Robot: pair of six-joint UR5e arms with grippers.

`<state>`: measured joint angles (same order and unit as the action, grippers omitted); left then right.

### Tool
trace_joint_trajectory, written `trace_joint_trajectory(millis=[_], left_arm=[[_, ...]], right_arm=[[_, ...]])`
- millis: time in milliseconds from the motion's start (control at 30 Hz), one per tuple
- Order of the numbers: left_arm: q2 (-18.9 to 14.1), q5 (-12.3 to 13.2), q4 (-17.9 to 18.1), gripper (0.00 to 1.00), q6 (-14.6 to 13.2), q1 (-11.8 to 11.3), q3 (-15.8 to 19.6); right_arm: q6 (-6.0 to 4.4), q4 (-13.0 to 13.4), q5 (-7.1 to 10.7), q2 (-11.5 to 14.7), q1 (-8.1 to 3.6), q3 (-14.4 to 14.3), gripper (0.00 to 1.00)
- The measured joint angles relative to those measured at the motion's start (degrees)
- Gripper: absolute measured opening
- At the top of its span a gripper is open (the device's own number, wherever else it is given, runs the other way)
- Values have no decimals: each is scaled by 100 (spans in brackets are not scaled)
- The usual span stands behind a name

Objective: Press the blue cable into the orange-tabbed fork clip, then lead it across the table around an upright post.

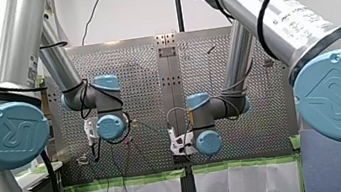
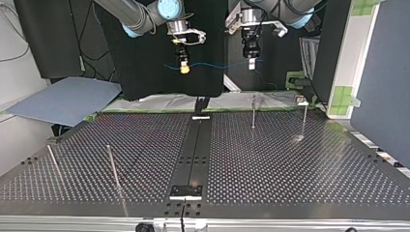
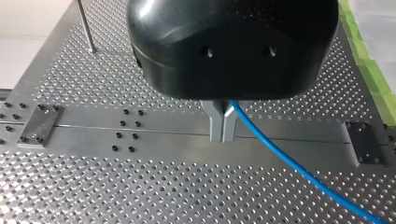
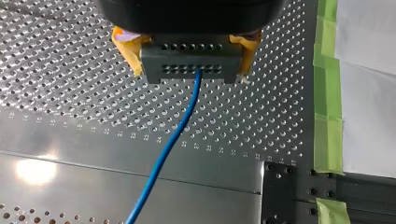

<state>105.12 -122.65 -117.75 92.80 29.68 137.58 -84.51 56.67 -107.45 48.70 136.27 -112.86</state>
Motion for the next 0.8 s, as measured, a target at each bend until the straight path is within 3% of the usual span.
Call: trace_joint_trajectory(millis=[167,300,533,800], left_arm=[[165,30,167,0,24,-89,81],[314,85,346,0,137,-123,93],[416,263,639,0,463,-232,98],[797,645,851,0,514,-646,100]], right_arm=[[-198,-190,-145,197,-21,192,0],[-374,-224,-131,373,-47,279,0],[-655,42,161,658,-102,304,0],[-747,433,568,360,-78,330,0]])
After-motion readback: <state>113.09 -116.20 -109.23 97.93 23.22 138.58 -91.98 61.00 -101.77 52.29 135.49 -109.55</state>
